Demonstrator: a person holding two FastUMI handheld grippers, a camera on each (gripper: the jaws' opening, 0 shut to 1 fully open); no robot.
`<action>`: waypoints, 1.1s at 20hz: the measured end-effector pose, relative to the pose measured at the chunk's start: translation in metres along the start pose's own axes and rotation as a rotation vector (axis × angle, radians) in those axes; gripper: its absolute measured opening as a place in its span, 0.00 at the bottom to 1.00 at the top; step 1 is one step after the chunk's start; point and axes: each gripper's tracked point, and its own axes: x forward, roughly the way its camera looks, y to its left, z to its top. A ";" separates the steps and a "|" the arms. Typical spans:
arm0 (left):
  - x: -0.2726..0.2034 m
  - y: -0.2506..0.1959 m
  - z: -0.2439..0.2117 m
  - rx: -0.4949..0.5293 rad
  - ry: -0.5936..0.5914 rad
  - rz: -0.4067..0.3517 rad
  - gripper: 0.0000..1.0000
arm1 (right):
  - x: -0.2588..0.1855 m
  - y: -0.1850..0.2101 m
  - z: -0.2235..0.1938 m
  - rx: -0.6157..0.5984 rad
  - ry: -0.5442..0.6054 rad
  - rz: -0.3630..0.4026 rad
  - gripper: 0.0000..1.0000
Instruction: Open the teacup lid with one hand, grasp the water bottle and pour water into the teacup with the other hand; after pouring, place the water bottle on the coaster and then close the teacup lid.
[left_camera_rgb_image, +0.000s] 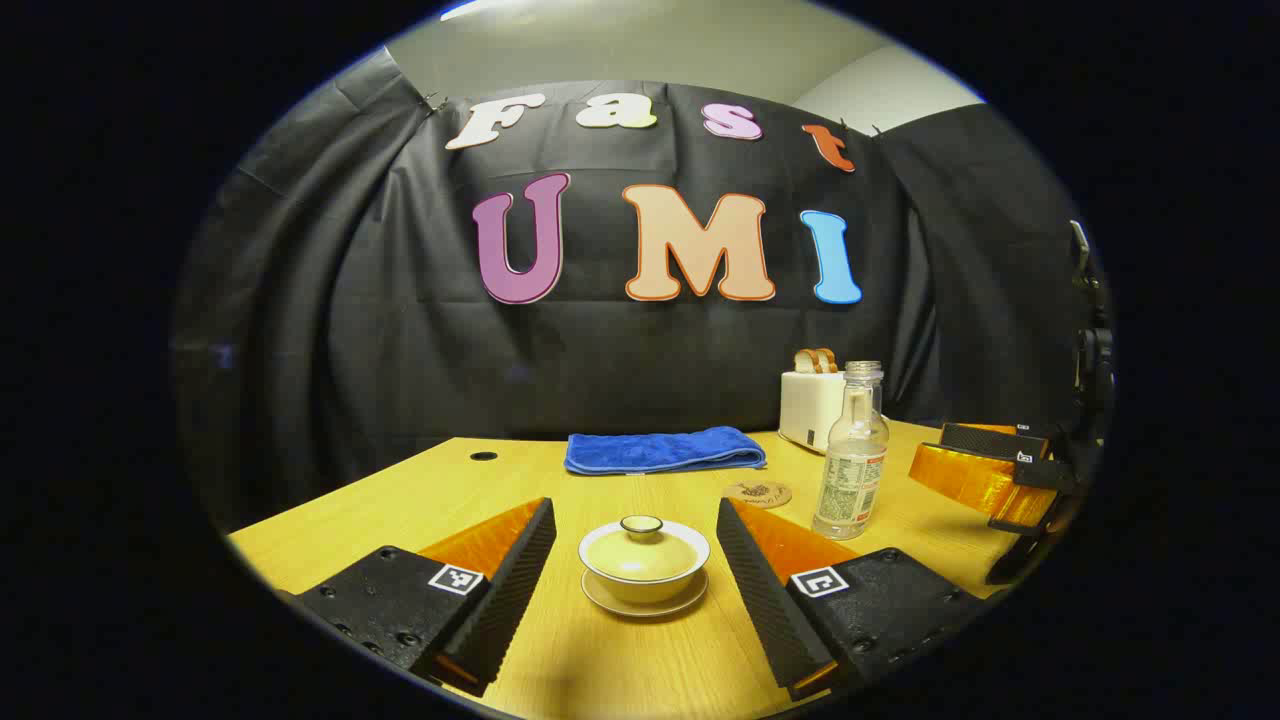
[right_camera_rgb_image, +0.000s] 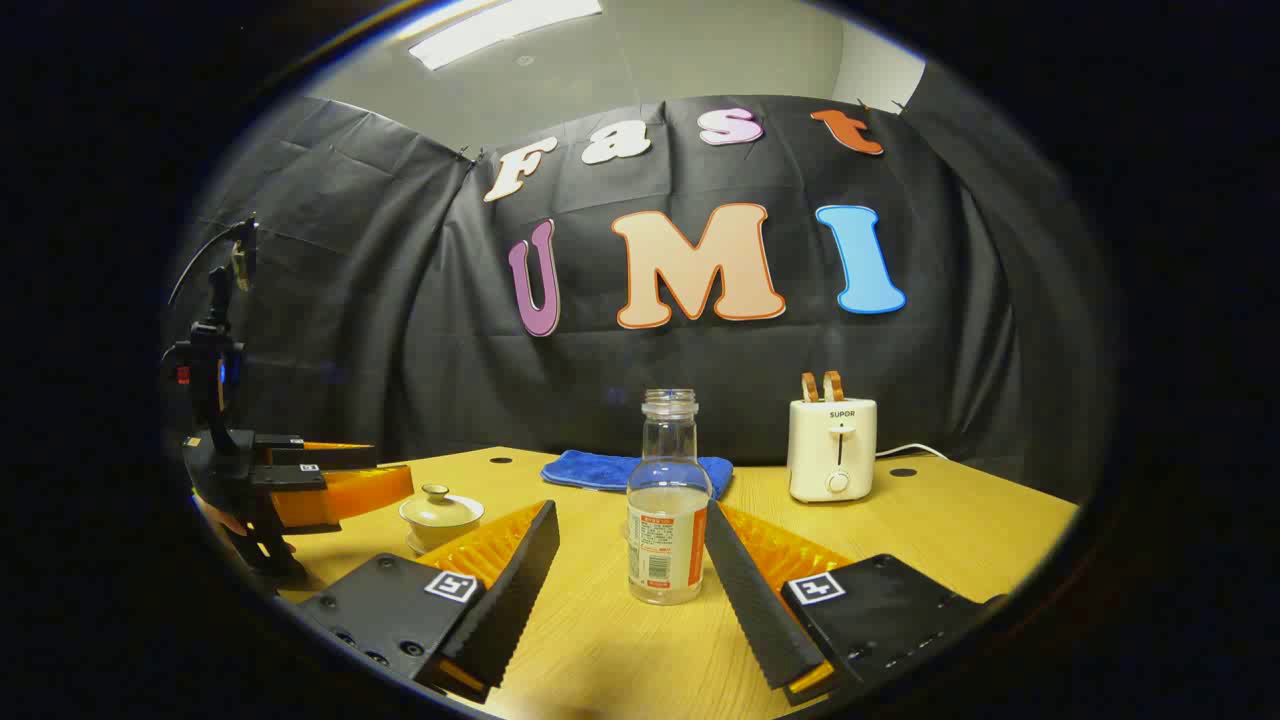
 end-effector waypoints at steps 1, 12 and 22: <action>0.001 0.000 -0.001 0.002 0.002 0.002 0.95 | 0.000 -0.001 0.000 0.000 0.000 -0.001 0.95; 0.000 0.004 -0.013 -0.008 0.027 0.016 0.96 | 0.001 -0.002 -0.005 -0.003 0.024 -0.016 0.92; 0.001 0.006 -0.010 -0.007 0.001 0.023 0.95 | 0.004 -0.004 -0.013 -0.003 0.061 -0.022 0.92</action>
